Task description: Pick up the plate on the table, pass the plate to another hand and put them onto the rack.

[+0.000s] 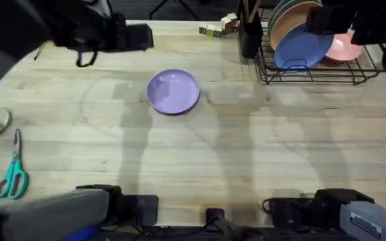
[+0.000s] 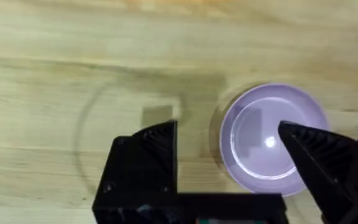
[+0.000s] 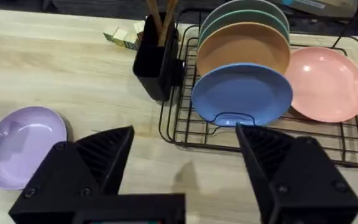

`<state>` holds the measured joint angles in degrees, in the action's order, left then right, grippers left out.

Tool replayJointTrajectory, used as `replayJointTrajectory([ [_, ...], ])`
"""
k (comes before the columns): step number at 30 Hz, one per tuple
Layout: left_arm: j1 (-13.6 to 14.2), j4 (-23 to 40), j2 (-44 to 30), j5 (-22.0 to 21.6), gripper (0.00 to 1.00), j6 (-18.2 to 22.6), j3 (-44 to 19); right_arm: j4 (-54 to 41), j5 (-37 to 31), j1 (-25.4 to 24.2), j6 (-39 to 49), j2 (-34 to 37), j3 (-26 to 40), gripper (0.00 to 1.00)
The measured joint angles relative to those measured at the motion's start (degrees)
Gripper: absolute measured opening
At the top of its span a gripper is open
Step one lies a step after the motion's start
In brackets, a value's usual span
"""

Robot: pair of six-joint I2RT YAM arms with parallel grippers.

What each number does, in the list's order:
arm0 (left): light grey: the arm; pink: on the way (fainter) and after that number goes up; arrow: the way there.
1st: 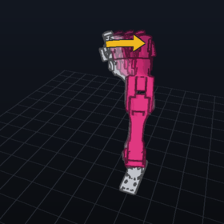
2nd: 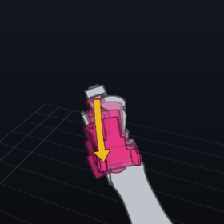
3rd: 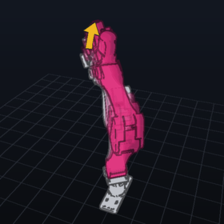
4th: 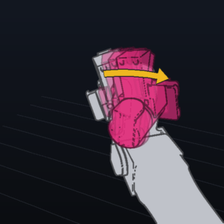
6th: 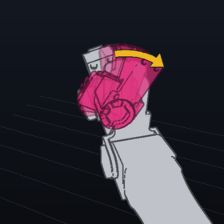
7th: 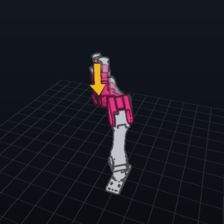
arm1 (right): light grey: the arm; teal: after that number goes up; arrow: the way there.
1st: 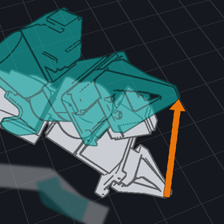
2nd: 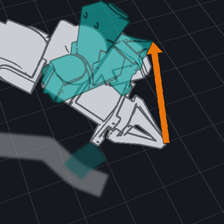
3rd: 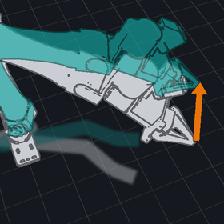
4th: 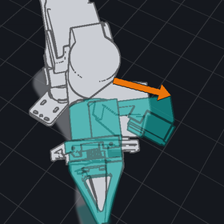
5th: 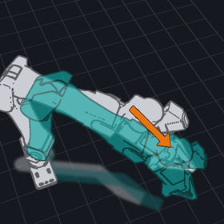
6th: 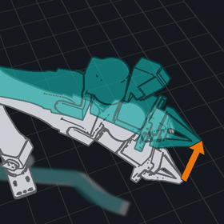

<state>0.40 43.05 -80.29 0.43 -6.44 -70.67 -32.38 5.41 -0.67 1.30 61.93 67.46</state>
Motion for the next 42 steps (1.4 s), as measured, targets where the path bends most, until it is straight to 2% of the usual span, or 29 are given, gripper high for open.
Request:
replayJointTrajectory([
  [10,0.0,1.4,-12.9,0.4,0.994,0.0,0.0,0.0,0.0,0.0,0.0,0.0,0.0,0.996],
  [16,0.0,2.3,-17.6,3.0,0.994,0.0,0.0,0.0,0.0,0.0,0.0,0.0,0.0,0.996],
  [24,0.0,2.2,-24.0,3.5,0.993,0.0,0.0,0.0,0.0,0.0,0.0,0.0,0.0,0.996],
  [28,0.0,2.2,-24.7,3.4,0.986,0.4,-0.3,0.0,0.0,0.0,0.0,0.0,0.0,0.996],
  [29,0.0,2.3,-24.7,3.4,0.963,0.4,-0.3,0.0,0.0,0.0,0.0,0.0,0.0,0.996],
  [31,0.0,2.2,-24.7,3.4,0.844,0.4,-0.3,0.0,0.0,0.0,0.0,0.0,0.0,0.996],
  [34,0.0,2.2,-24.7,3.8,0.572,0.5,-0.3,0.0,0.0,0.0,0.0,0.0,0.0,0.996],
  [37,0.1,2.2,-24.7,4.5,0.428,0.4,-0.3,0.0,0.0,0.0,0.0,0.0,0.0,0.995],
  [40,0.0,2.2,-24.7,5.1,0.227,0.4,-0.3,0.2,0.0,0.0,0.0,0.0,0.0,0.995],
  [42,0.0,2.2,-24.7,5.5,0.129,0.4,-0.5,0.3,0.0,0.0,0.0,0.0,0.0,0.995],
])
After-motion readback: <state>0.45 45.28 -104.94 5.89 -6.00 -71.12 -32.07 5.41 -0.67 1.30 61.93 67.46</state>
